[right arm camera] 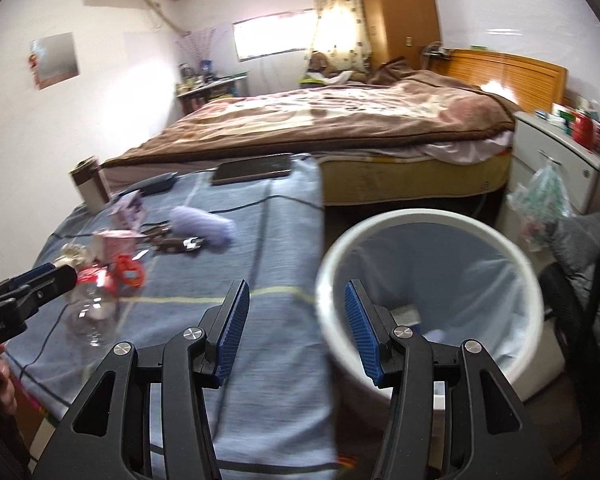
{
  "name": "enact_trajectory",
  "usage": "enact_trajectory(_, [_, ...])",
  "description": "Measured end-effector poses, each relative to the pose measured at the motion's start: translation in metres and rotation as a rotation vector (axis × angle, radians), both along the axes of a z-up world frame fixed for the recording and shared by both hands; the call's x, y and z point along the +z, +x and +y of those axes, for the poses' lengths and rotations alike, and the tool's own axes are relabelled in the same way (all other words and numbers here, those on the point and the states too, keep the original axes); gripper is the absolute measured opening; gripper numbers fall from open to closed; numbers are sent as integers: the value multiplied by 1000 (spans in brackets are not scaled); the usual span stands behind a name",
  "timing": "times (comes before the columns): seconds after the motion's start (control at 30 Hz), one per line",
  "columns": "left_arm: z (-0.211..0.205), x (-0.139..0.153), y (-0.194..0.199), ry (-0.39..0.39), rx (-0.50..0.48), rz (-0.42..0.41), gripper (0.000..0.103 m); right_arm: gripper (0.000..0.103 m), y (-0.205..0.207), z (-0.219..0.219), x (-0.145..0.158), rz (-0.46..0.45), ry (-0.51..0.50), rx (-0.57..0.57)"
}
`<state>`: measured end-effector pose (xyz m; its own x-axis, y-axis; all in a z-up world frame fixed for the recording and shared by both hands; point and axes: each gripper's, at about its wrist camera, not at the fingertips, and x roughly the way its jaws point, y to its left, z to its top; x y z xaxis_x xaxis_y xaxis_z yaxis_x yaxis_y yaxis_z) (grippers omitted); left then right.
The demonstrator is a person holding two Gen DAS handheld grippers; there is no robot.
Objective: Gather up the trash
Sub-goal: 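Move both tools back over the bed toward the cola bottle and paper bag, then grasp the cola bottle with the right tool while the left tool grasps the beige paper bag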
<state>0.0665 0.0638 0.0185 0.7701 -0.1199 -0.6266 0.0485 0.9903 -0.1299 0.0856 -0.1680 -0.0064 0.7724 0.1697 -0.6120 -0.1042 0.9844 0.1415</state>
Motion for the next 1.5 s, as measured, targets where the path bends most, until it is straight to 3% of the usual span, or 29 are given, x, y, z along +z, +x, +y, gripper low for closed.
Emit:
enact_trajectory(0.23, [52, -7, -19, 4, 76, -12, 73, 53, -2, 38, 0, 3, 18, 96])
enact_trajectory(0.43, [85, -14, -25, -5, 134, 3, 73, 59, -6, 75, 1, 3, 20, 188])
enact_trajectory(0.9, [126, -26, -23, -9, 148, 44, 74, 61, 7, 157, -17, 108, 50, 399])
enact_trajectory(1.23, [138, -31, -15, -46, 131, 54, 74, 64, 25, 185, -33, 171, -31, 417])
enact_trajectory(1.5, [138, -38, -4, -51, 100, 77, 74, 63, 24, 169, -30, 175, -13, 377])
